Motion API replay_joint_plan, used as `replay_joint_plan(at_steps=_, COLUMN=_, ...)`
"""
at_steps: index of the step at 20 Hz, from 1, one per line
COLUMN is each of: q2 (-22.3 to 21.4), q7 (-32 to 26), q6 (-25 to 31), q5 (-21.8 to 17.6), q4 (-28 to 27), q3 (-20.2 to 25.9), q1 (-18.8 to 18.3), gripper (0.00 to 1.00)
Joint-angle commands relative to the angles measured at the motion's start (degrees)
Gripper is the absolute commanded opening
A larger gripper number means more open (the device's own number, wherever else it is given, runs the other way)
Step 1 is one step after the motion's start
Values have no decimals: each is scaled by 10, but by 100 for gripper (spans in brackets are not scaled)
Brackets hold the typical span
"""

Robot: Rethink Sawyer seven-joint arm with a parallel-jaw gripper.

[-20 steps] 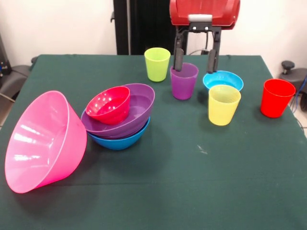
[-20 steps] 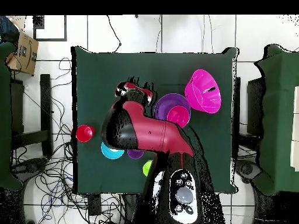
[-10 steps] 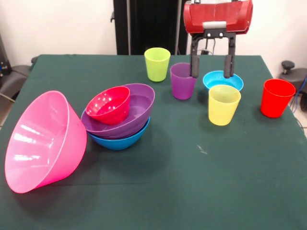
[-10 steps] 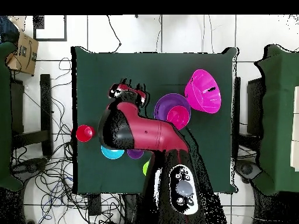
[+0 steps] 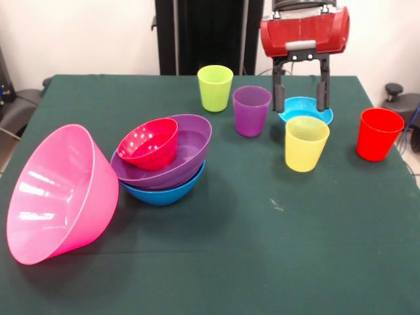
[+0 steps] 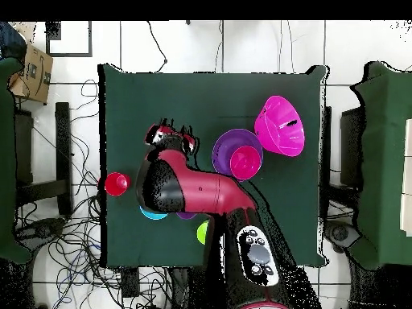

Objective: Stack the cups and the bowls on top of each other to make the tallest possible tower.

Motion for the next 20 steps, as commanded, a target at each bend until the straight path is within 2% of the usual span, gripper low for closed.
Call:
replay_joint_plan(at_steps=1, q2=41, q7=97, q6=32, q5=1, q4=53, q3=61, q1=4, gripper=100)
replay_joint_plan(at_steps=9, q2=48, q7=93, q6=43, q5=20, q4=46, q3=21, q1=38, gripper=100)
replay_joint_plan(at_steps=20, q2=67, q7=85, q6=34, q5=28, q4=25, q3=-22, q1=60, gripper=100)
